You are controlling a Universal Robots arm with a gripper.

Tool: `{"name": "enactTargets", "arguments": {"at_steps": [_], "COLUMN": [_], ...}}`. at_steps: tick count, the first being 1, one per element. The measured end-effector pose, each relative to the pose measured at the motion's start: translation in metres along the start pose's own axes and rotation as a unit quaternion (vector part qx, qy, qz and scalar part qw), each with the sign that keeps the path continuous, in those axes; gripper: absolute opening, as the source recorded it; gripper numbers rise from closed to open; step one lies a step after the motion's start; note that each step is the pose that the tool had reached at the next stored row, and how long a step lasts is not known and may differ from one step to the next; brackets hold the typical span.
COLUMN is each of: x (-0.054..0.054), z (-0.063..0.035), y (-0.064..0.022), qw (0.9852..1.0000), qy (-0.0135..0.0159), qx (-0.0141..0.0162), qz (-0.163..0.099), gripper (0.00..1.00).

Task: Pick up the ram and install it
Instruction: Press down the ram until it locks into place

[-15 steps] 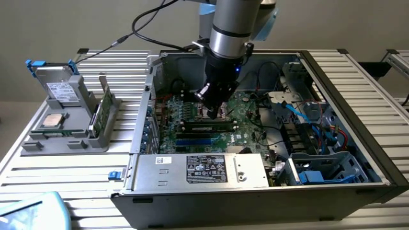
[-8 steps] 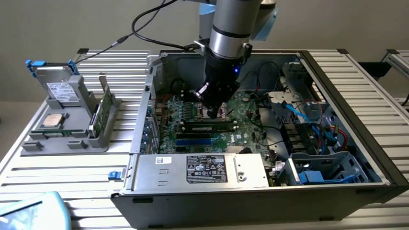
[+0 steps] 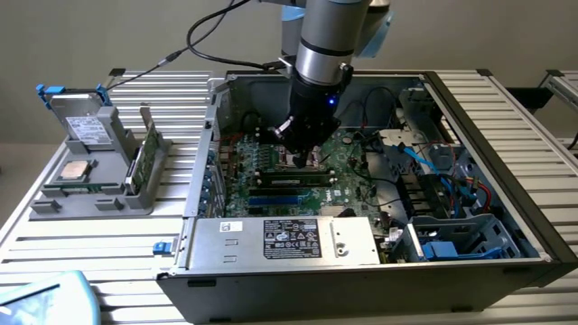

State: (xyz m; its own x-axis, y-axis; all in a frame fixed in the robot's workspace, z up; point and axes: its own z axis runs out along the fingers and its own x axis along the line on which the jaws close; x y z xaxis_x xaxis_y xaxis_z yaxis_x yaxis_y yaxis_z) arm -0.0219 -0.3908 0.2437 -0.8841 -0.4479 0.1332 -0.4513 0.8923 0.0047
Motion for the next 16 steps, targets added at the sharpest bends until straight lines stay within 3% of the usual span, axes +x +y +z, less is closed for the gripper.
{"name": "enactTargets", "arguments": {"at_steps": [7, 9, 12, 16], "x": [-0.0003, -0.0006, -0.0007, 0.0001], "z": [0.0025, 0.0046, 0.0055, 0.0055], "y": [0.0000, -0.0001, 0.0000, -0.0010], "qw": [0.9990, 0.9973, 0.9944, 0.9941], "qy": [-0.0028, -0.0047, -0.0050, -0.0064], "qx": [-0.0042, -0.0060, -0.0044, -0.0027], "qz": [0.044, 0.073, 0.106, 0.108], "gripper": [0.10, 0.10, 0.10, 0.10]}}
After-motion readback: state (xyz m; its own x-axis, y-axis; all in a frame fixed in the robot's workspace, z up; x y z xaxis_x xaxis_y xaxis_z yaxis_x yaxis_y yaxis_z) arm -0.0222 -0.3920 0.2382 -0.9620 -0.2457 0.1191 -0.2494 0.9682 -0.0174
